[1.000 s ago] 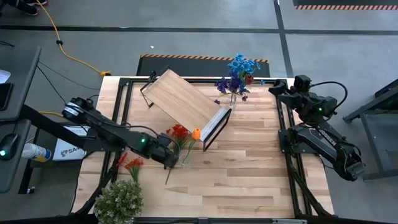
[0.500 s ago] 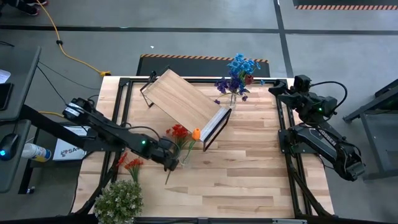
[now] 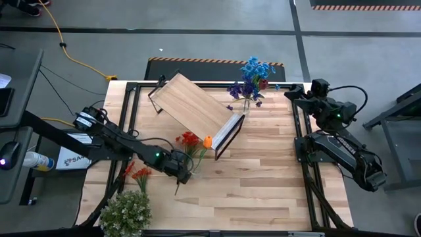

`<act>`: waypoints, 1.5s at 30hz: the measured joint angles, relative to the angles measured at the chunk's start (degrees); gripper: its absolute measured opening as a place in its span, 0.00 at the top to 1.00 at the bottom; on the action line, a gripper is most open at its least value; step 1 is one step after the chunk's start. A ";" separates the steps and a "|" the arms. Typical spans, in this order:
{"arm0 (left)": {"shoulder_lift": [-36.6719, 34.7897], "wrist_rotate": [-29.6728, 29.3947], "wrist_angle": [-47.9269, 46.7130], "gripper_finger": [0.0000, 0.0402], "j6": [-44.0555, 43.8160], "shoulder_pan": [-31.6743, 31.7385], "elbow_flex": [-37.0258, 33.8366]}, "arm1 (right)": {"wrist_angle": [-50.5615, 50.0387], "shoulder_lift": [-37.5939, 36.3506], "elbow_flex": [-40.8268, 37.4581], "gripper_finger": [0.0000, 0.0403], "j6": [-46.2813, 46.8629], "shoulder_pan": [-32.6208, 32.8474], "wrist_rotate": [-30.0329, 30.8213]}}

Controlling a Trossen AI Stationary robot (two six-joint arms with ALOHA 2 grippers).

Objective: Pick and place flowers into a vace then onto a shelf
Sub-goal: Put the top orange flowers into the bottom transparent flower vase

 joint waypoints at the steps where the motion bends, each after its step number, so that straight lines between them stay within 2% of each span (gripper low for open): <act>1: 0.00 -0.15 -0.03 0.15 -0.02 0.00 0.00 | 0.01 0.00 0.00 0.31 0.00 0.01 0.00; 19: 0.16 -2.59 0.39 0.15 0.55 -0.07 -0.15 | 0.01 -0.01 0.00 0.31 0.04 0.01 -0.03; 45: 4.07 -0.58 -3.77 0.15 -1.01 0.04 0.48 | 0.01 0.00 0.00 0.31 0.15 0.00 0.00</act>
